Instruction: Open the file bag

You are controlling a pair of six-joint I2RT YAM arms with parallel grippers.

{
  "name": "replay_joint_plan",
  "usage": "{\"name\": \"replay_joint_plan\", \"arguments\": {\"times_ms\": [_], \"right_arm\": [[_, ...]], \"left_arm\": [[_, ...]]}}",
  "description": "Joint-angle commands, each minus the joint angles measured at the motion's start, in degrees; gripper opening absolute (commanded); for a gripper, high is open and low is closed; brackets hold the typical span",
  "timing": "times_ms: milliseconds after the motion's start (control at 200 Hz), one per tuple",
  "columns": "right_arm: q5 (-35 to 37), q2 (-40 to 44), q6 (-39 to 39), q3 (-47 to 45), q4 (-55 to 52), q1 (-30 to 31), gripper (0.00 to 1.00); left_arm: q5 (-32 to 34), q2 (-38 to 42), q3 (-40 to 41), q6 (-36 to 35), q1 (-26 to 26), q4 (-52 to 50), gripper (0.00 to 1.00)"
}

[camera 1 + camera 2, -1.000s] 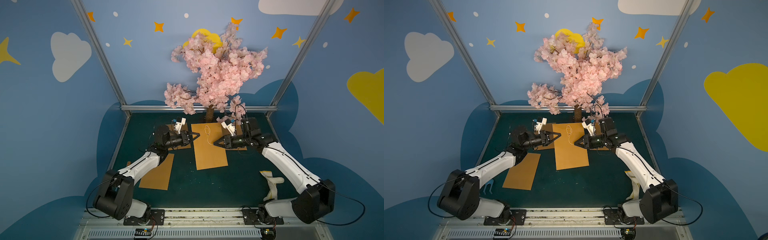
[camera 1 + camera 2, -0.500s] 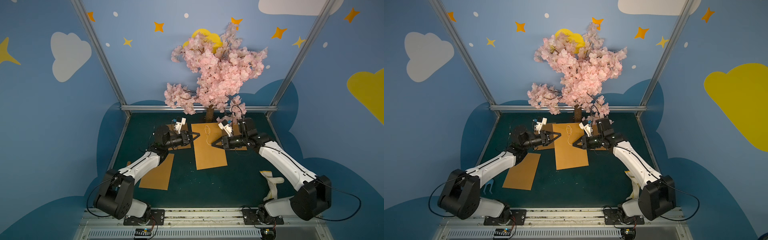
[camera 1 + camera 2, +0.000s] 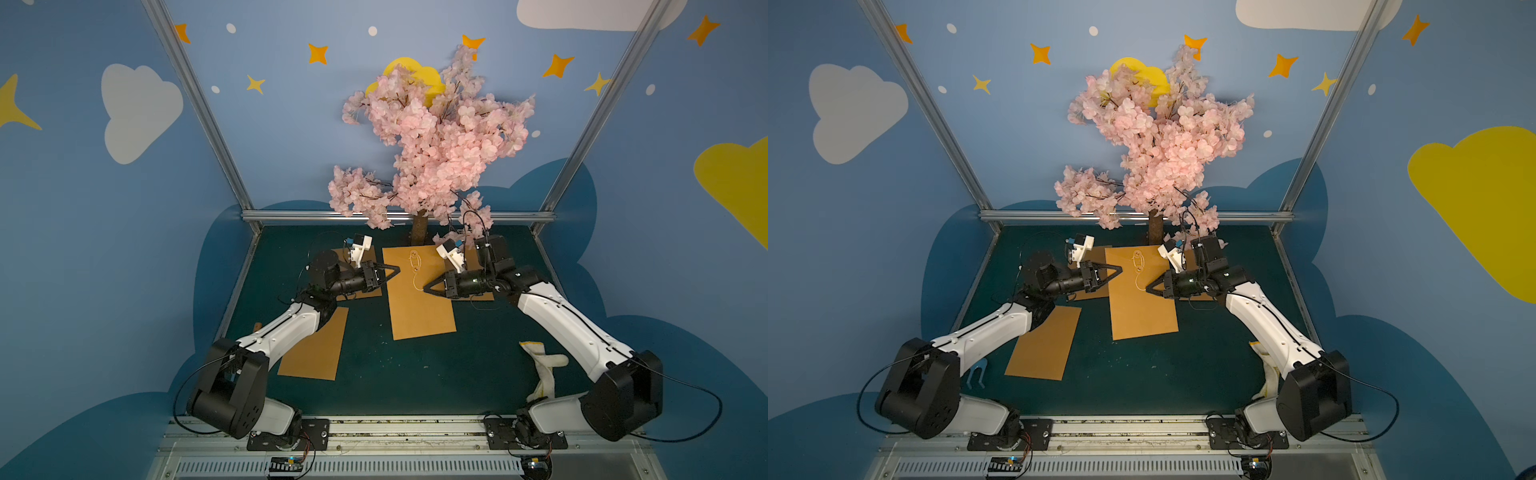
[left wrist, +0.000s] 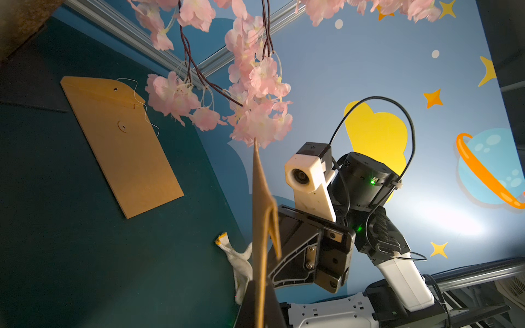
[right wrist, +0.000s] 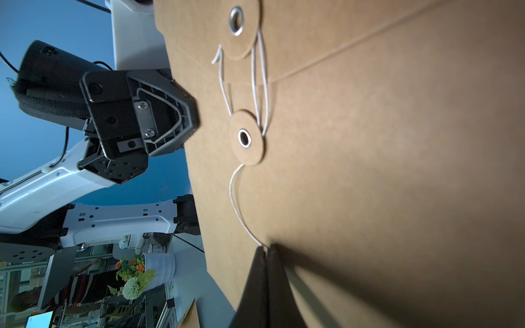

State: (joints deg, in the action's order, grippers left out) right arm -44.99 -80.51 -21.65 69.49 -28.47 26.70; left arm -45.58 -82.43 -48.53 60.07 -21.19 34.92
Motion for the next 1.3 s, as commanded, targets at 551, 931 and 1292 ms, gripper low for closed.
{"name": "replay_joint_plan", "arguments": {"times_ms": [551,931,1292], "right_arm": [[-2.47,-4.32,-2.37,12.32,4.86,5.38,0.0],[-1.18,-8.76,-2.68,19.35,4.27,5.11,0.0],[10.78,-2.36,9.69,17.95,-17.17,5.21,0.13]], "left_arm": [[-0.7,-1.72,-1.31,-5.24,-5.04,-4.3,0.02],[-0.78,-2.83,-1.14,-7.1,-8.7,-5.22,0.02],[3.0,1.31,-1.05,-7.82,-7.16,-8.1,0.02]]}}
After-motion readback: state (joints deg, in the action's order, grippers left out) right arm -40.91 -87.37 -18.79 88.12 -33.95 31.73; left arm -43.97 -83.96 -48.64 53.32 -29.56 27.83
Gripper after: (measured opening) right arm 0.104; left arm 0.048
